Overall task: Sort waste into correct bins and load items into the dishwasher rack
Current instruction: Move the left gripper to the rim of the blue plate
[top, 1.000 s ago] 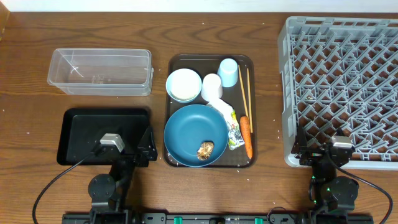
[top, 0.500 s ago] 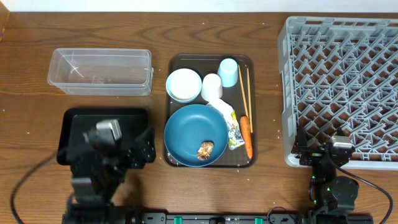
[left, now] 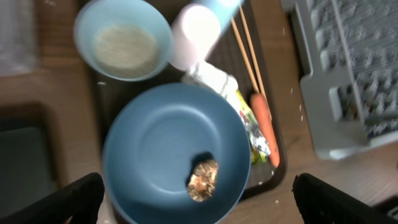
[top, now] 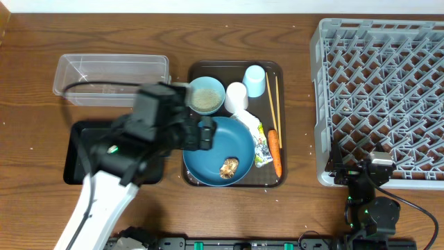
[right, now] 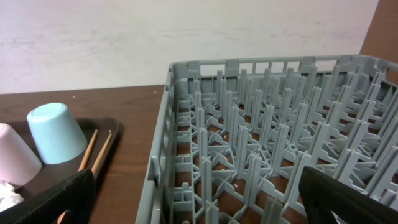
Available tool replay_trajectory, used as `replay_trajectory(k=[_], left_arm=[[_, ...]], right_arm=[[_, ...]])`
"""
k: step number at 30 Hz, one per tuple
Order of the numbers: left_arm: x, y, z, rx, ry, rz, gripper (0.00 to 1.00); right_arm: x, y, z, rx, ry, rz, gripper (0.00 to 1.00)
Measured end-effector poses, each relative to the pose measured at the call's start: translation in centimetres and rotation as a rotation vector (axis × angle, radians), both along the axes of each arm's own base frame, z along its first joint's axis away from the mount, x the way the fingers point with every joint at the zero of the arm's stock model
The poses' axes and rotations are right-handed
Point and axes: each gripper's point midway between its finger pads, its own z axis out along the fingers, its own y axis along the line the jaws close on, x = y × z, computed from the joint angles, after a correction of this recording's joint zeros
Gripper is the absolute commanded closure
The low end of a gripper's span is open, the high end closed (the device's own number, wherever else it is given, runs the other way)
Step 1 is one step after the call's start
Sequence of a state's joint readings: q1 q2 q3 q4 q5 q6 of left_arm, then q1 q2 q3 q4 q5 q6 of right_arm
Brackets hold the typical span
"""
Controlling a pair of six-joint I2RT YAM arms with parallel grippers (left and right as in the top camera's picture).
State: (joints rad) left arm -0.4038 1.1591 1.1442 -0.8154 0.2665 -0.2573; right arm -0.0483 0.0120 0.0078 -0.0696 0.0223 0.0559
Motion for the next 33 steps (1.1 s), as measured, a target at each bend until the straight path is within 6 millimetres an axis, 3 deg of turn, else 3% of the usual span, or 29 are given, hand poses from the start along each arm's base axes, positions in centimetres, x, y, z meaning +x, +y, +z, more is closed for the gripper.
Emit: replay_trajectory(k=[6,13,22,29,33], left_arm=[[-0.4,-2.8,-3.5,0.049,0.110,-0.069,0.02],[-0.6,-5.5,-5.2,0.067,0.141,-0.068,0.02],[-3.2,-5.9,-8.9,0.236,0.247,-0.037,0.02],[-5.6,-8.3,-10.3,0.339,0.214,-0.218,0.02],[-5.9,-8.7,-11.8,0.431,0.193,-0.266,0.02]], right_arm=[[0.0,0.0,0.0,0.000,0.000,0.000,0.01],[0.0,0.0,0.0,0.000,0.000,0.000,0.01],[0.0,0.0,0.0,0.000,0.000,0.000,0.01],[0.0,0.0,0.0,0.000,0.000,0.000,0.01],[0.0,0.0,0.0,0.000,0.000,0.000,0.01]])
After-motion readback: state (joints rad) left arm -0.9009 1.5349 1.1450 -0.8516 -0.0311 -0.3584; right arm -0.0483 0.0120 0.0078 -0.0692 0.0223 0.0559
